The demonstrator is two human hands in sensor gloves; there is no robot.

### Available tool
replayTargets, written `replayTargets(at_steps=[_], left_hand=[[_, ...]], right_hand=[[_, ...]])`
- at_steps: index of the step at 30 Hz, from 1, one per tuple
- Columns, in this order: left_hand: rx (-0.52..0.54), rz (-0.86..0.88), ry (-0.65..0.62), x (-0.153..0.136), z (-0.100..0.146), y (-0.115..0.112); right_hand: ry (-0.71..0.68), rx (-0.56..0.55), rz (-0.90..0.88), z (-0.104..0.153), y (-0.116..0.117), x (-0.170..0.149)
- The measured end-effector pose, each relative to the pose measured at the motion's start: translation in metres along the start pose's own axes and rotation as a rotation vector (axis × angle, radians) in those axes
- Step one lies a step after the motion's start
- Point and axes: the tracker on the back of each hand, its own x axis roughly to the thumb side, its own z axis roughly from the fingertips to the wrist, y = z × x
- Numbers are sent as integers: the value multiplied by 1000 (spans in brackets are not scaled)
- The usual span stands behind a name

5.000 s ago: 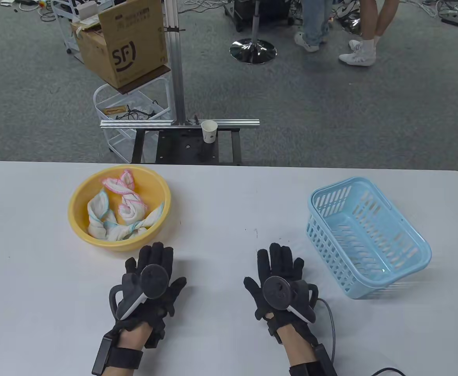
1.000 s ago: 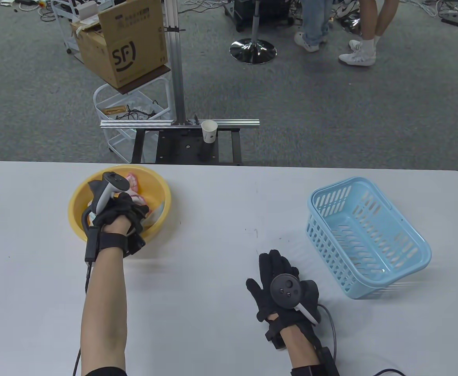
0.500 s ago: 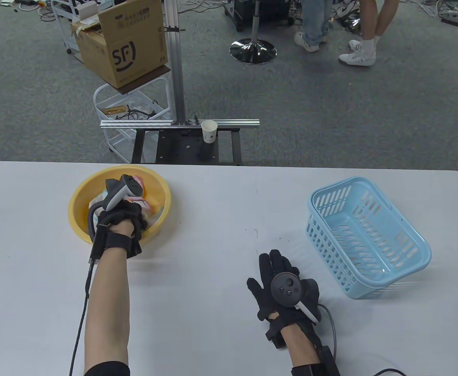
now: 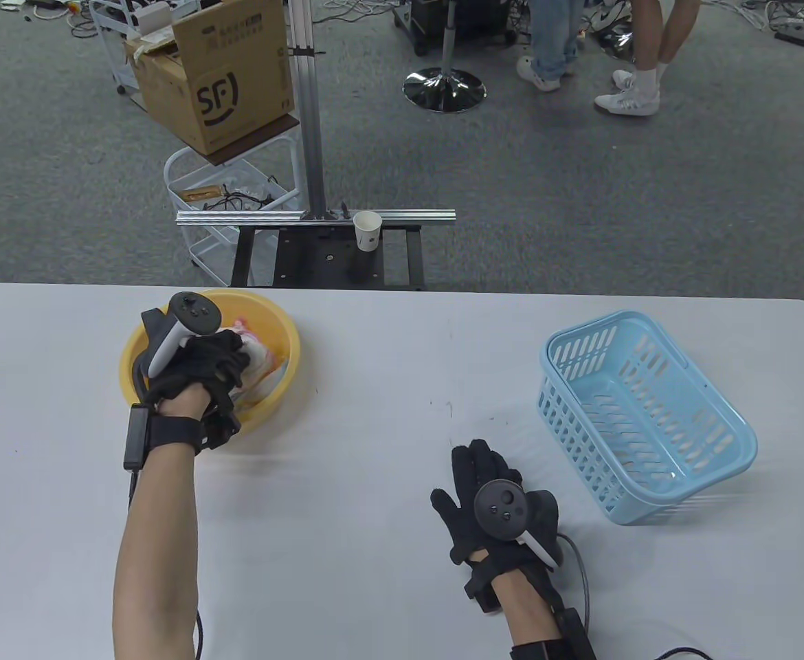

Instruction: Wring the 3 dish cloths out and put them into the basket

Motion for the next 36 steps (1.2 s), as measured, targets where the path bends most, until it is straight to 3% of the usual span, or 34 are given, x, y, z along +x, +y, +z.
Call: replayTargets(at_steps=[15, 22, 26, 29, 36], left_hand=[[221, 154, -298, 17, 71, 53], [250, 217, -479, 38, 111, 56], [221, 254, -568, 51, 129, 38], [164, 264, -630, 63, 140, 11], [-1, 264, -737, 94, 156, -67]], right_hand=[[-47, -13, -19, -1, 2, 8], [-110, -50, -67, 0, 3, 18], [-156, -96, -152, 1, 1, 23], [-161, -120, -311, 2, -1, 24], [-101, -24, -856, 0, 6, 20]])
